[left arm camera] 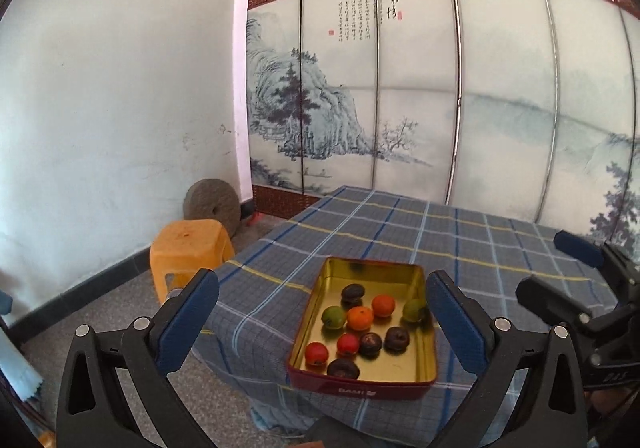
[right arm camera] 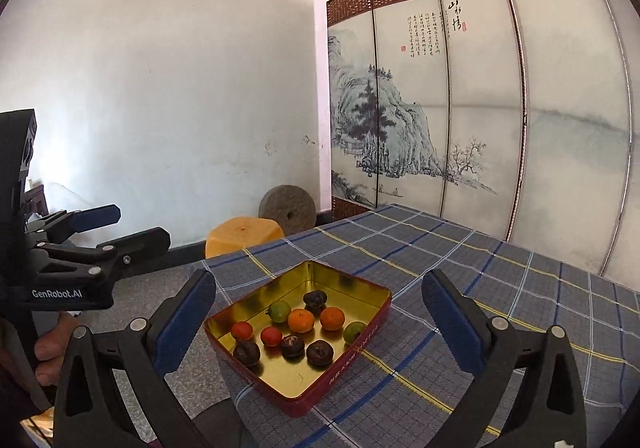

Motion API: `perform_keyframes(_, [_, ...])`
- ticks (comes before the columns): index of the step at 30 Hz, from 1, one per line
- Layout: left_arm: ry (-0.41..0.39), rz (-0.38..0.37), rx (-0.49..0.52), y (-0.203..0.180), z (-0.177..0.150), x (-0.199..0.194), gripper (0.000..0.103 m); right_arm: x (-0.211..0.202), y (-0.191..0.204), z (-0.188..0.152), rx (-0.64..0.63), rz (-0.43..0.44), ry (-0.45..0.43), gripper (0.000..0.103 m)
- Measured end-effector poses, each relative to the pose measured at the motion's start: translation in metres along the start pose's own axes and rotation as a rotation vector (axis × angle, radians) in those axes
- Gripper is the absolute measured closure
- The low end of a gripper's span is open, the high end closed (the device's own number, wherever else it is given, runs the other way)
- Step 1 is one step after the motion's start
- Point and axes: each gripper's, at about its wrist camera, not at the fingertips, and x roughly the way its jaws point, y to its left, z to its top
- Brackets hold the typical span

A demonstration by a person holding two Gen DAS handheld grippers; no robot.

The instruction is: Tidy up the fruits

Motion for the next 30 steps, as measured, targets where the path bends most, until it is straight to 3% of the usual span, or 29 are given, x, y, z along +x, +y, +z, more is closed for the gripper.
perform_keyframes(10, [-0.050, -0.054, 0.002, -0.012, 0.011, -0.034, 0.000, -0.036, -0.002, 0.006, -0.001, -0.023, -0.057, 0.000])
perform_keyframes(18, [-0.033, -0.102, 0.012, -0.024, 0.009, -0.040, 0.000, -0.043, -0.022, -0.004, 0.013, -0.058, -0.026, 0.000])
perform_keyframes(22, [0.037, -0.089, 0.036, -0.036, 0.000, -0.022, 0.000, -0.026, -0.060, -0.030, 0.018, -0.114, 0.094, 0.000])
perform_keyframes(30, [0.150, -0.062, 0.064, -0.054, -0.013, 0.015, 0.000, 0.020, -0.223, -0.117, 0.171, -0.348, 0.473, 0.000])
